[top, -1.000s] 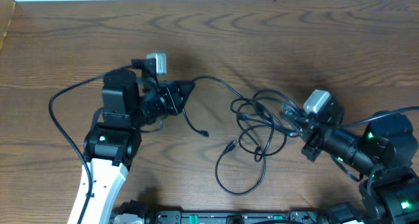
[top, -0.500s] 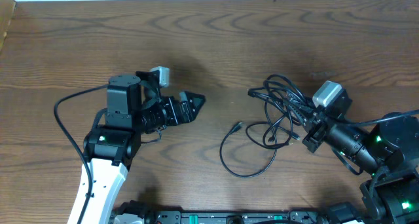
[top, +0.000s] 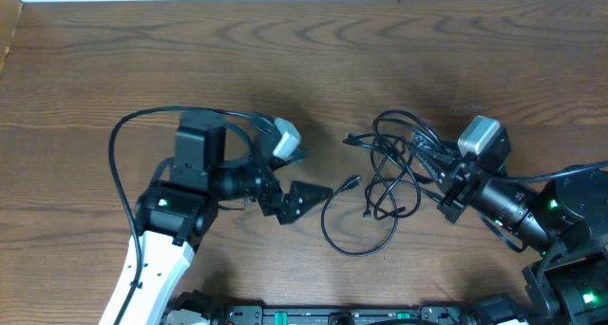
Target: Untangle cables
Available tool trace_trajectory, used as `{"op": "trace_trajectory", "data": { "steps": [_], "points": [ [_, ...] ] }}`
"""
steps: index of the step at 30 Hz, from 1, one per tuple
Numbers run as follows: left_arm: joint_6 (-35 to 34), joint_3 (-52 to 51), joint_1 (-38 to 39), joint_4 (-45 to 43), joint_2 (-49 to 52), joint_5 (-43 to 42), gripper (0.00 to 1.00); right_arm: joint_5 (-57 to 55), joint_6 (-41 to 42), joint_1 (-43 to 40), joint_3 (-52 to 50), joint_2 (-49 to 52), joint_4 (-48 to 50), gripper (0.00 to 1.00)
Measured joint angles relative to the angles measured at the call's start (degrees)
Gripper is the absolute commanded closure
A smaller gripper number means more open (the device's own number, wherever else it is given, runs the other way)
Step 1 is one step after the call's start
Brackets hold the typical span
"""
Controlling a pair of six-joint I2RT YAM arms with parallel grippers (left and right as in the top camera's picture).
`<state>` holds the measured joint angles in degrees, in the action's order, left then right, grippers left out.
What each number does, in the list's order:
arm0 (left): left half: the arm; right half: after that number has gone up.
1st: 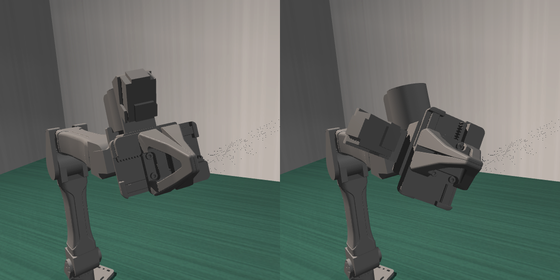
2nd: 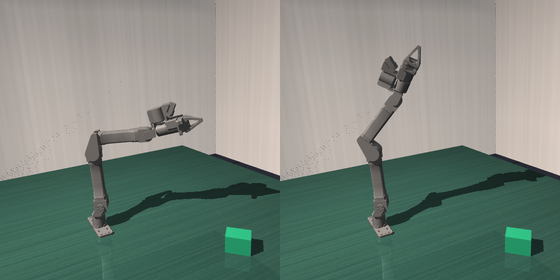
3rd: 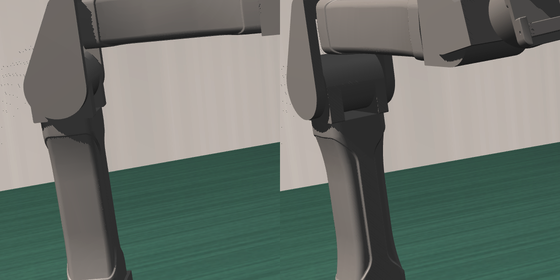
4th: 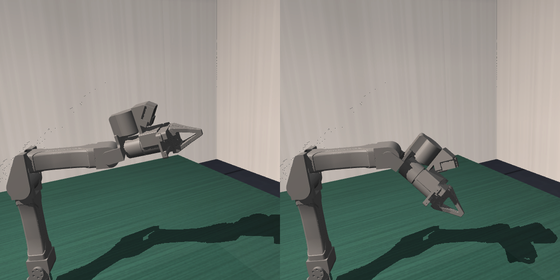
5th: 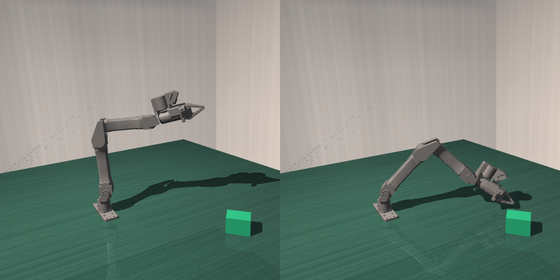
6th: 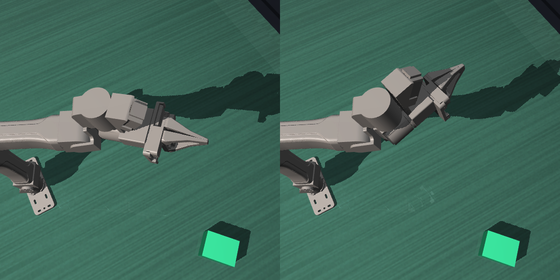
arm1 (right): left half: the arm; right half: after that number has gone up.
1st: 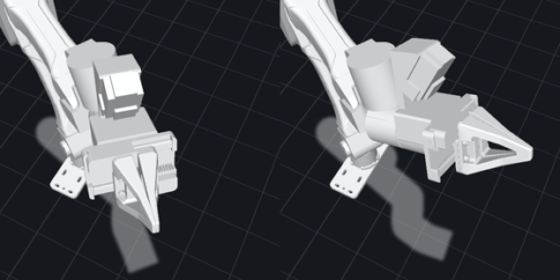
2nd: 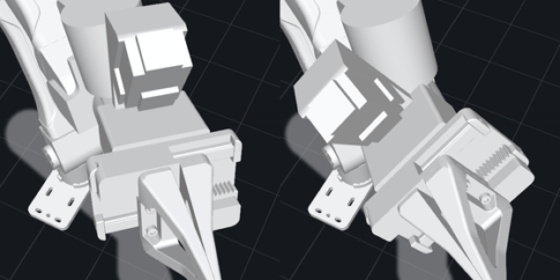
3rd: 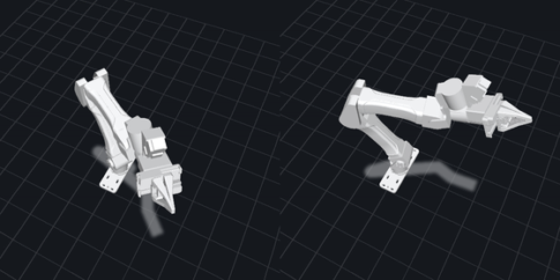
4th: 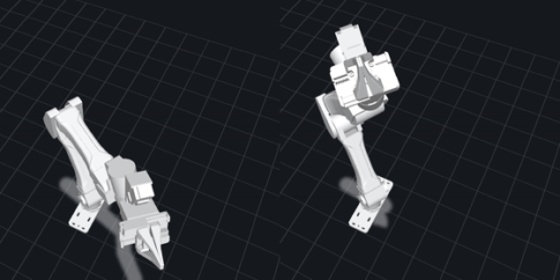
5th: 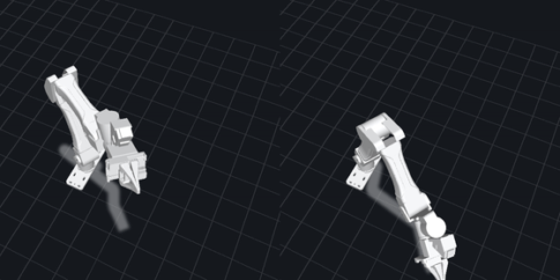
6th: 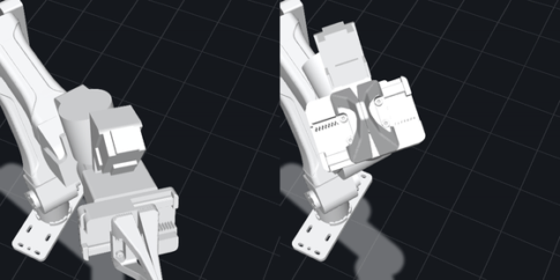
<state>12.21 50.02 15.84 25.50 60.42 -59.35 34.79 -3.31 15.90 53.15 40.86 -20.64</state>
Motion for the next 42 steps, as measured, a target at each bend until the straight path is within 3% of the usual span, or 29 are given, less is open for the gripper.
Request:
{"op": "trace_trajectory", "data": {
  "steps": [6, 16, 17, 19, 20, 25, 30, 42],
  "points": [
    [9.2, 0.0, 3.4, -4.1, 0.0, 2.7, 0.02, 4.6, 1.9, 0.0, 0.0, 0.0, 1.5, 0.99],
    [13.1, 0.0, 6.2, -12.6, 0.0, 7.1, 0.03, 15.1, 5.0, 0.0, 0.0, 0.0, 6.3, 0.99],
    [13.2, 0.0, 6.3, -12.5, 0.0, 7.2, 0.14, 15.8, 5.5, 0.0, 0.0, 0.0, 6.8, 0.99],
    [13.2, 0.0, 6.4, -12.5, 0.0, 7.4, 0.56, 17.0, 6.1, 0.0, 0.0, 0.0, 7.3, 0.99],
    [13.5, 0.0, 6.4, -12.5, 0.0, 7.5, 0.93, 17.4, 6.4, 0.0, 0.0, 0.0, 7.2, 0.99],
    [13.3, 0.0, 6.4, -13.0, -0.1, 7.8, 0.92, 16.5, 7.0, -0.2, 0.1, 0.0, 5.3, 0.99],
    [8.3, 0.0, 6.4, -16.8, -2.1, 8.3, 0.93, 8.5, 6.4, -1.6, 0.4, 0.1, -2.9, 0.99],
    [-4.9, 0.0, 3.9, -30.1, -19.8, 8.5, 0.93, -11.4, 3.1, -3.7, 0.4, 3.6, -14.3, 0.99]
  ]
}}
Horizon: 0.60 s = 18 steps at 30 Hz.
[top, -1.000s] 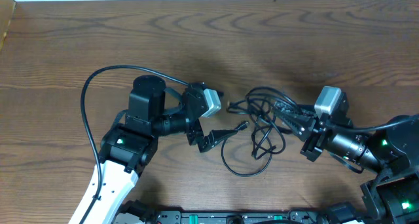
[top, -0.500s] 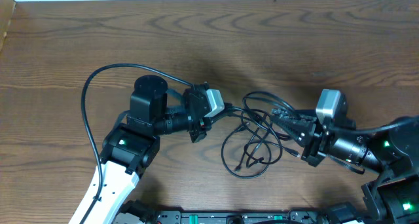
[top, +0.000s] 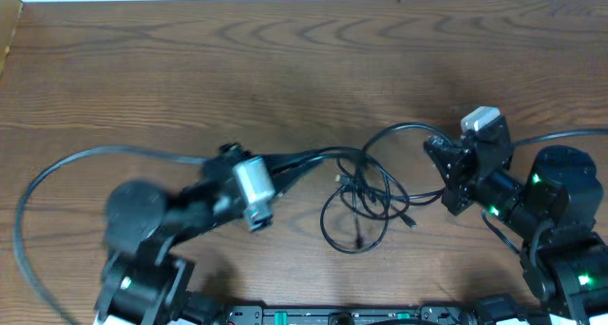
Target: Untangle cables
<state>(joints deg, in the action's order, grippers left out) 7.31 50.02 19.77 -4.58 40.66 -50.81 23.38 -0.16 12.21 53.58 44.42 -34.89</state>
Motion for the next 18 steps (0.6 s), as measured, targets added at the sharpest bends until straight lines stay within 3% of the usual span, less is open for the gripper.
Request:
{"op": "trace_trajectory", "data": {
  "steps": [9, 18],
  "points": [
    [-4.4, 0.0, -6.2, 0.0, -8.7, 4.7, 0.92, -5.7, -1.4, -2.9, 0.0, 4.9, -3.6, 0.99],
    [-5.5, 0.0, -12.8, 0.1, -9.7, 9.4, 0.93, -10.2, -2.5, -9.9, 0.0, 6.6, -5.7, 0.99]
  ]
}}
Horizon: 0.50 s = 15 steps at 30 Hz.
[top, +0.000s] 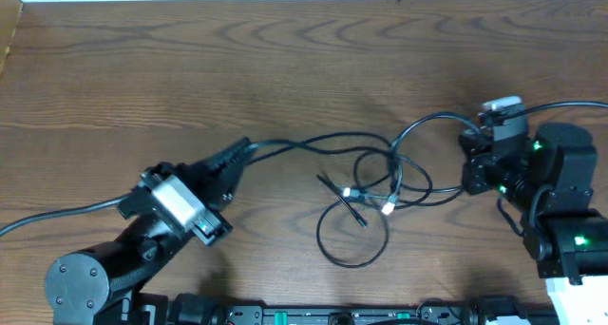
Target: Untangle cables
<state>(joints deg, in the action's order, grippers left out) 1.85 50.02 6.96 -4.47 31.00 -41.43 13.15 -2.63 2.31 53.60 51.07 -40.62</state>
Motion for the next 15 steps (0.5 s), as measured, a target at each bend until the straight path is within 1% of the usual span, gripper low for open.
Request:
{"op": "trace_trajectory", "data": {
  "steps": [8, 15],
  "points": [
    [-0.4, 0.0, -5.6, 0.1, 0.0, 7.6, 0.92, -5.1, -0.3, -8.7, 0.0, 0.6, -2.3, 0.99],
    [-0.4, 0.0, -10.8, 2.6, 0.0, 21.2, 0.92, -7.7, 0.5, -14.6, 0.0, 1.2, -3.2, 0.99]
  ]
}}
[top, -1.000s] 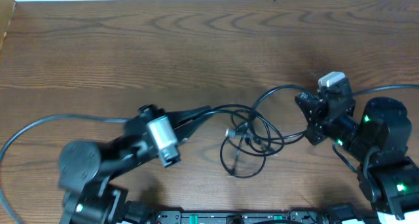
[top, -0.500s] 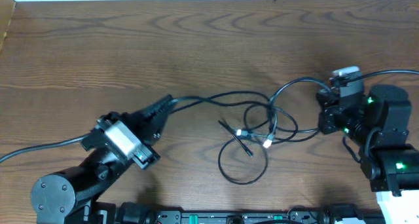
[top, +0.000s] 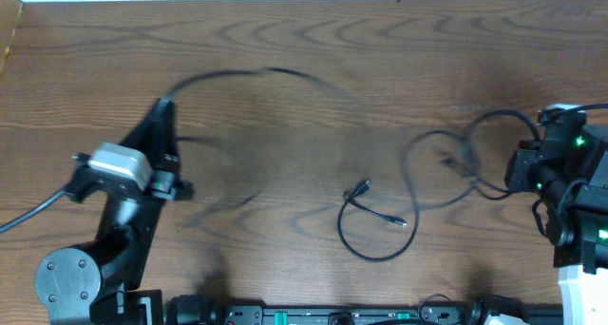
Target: Untangle cables
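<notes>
My left gripper (top: 163, 111) stands at the left of the table, fingers pointing to the far side and shut on a thin black cable (top: 237, 72). That cable is motion-blurred and arcs to the right in the air. At the right edge, my right gripper (top: 519, 170) is shut on a second black cable (top: 414, 144), whose blurred loops hang toward the middle. A third black cable (top: 372, 209) lies loose on the wood between them, in one open loop with both plugs showing, apart from the other two.
The wooden table (top: 304, 40) runs to a pale far edge. The left arm's own thick black lead (top: 28, 216) trails off the left side. The arm bases and a rail (top: 332, 315) line the near edge.
The left gripper has moved left and farther back with its cable, which has come out of the knot. The right gripper has moved right with its cable. One cable stays lying in the middle.
At first the cables lay tangled right of centre, the left gripper beside a loose end and the right gripper at the heap. Then each gripper held a strand and the heap was stretched between them. Now the heap has parted into separate cables.
</notes>
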Available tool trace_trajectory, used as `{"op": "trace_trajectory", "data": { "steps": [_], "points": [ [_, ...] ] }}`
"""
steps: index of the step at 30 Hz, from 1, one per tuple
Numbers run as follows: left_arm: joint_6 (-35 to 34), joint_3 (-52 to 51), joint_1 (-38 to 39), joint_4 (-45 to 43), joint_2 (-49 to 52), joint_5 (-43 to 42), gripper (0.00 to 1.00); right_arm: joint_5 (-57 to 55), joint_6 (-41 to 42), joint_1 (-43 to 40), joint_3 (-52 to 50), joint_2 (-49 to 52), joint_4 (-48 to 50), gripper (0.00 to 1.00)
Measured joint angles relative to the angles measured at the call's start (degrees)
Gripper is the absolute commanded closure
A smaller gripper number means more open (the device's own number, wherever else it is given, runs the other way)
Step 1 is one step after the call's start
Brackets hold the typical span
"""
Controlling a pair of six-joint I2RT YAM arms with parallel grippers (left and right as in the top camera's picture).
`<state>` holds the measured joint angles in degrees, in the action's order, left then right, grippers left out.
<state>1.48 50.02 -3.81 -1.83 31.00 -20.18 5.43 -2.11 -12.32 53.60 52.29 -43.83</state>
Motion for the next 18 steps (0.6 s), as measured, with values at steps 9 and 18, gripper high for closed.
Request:
{"op": "trace_trajectory", "data": {
  "steps": [9, 18],
  "points": [
    [3.0, 0.0, -4.8, 3.1, 1.5, 15.6, 0.92, 0.8, 0.4, -0.6, 0.0, 0.1, 0.0, 0.99],
    [6.4, 0.0, -12.2, 5.8, 13.2, 19.6, 0.93, 1.9, 0.4, -0.6, 0.0, 0.1, 0.0, 0.99]
  ]
}}
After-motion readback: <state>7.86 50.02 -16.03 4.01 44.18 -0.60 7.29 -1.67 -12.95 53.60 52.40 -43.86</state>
